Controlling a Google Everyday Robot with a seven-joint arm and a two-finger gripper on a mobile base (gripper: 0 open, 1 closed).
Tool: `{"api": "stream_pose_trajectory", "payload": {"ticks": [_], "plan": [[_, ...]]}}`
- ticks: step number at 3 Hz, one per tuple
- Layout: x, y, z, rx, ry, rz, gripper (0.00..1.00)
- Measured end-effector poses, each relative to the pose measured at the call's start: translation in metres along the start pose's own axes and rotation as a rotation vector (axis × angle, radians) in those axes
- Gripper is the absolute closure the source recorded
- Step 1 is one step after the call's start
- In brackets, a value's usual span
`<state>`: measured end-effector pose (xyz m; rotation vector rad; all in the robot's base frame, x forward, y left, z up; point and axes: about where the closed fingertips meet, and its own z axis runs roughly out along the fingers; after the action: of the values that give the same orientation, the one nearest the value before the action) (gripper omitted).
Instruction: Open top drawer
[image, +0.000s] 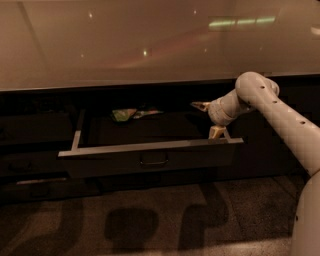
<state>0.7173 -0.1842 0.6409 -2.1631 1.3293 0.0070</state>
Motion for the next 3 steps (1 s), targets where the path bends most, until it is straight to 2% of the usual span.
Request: {"api": "stream_pose_trajectory", "payload": {"ticks": [1,2,3], "plan": [[-0.001,0.014,-0.001,0.0,0.011,0.009,0.0],[-0.004,0.011,0.001,0.001,0.012,0.009,0.0],[-0.021,0.004,-0.039,0.106,0.056,-0.015,0.0]]}}
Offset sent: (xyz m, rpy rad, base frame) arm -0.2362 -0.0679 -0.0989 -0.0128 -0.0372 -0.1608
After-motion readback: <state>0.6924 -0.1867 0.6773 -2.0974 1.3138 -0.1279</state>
